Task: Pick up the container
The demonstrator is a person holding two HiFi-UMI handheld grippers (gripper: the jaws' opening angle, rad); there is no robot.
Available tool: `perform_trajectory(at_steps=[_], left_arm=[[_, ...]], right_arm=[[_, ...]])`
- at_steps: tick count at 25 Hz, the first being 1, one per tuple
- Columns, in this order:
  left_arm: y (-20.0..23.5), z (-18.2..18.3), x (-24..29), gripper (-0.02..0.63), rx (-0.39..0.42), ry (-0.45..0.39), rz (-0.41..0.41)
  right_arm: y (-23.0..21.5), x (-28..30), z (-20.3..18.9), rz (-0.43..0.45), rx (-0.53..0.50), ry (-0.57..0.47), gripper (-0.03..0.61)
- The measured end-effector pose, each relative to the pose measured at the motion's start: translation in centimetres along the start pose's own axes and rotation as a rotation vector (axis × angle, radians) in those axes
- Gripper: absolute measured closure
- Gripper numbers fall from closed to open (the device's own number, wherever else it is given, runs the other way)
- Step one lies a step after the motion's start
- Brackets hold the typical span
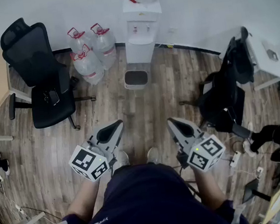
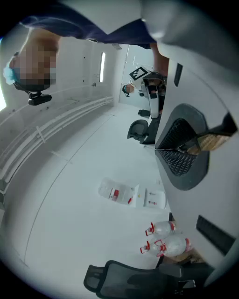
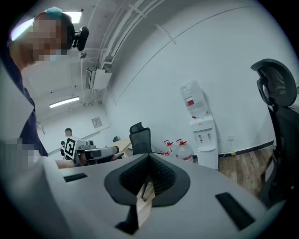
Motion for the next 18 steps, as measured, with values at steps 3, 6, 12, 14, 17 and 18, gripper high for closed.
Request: perform_trajectory(at_steps=[3,6,12,14,17,18], left_arm=[[0.0,0.1,0.1,0.588,0.002,0.004,-0.001],[0.1,0.2,0.2,0.588,0.004,0.005,-0.001],[-0.1,-0.1,0.5,0.588,0.001,0.009,0.006],[-0.3,-0.4,0.8,0.588,-0.003,0.013,0.014],[-0.7,-1.2,1.2,0.588,-0.018,0.019,0.025],[-0.8,-1.5,1.3,0.588,-0.023,0.022,0.029]], right_arm=[[-0.2,0.1,0.1,-0.001,-0.008,0.003,0.563],[-0.2,0.1,0.3,-0.001,-0.008,-0.001,0.563],[-0.5,-0.2,0.1,0.002,0.001,-0.005,0.563],[-0.8,-0.4,0.0,0.004,0.000,-0.010,0.563],[-1.2,-0.8,-0.2,0.002,-0.006,-0.008,0.561],[-1.4,-0.9,-0.4,0.005,-0.002,-0.003,0.561]])
Point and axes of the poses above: the fingertips, and each gripper's own axes: x forward along the fingers, y to its left, z out of its top, the point moved 4 cm from there along -x, backward along the fingers, and after that the axes turned 10 degrees about -x, right-handed, at the moved point
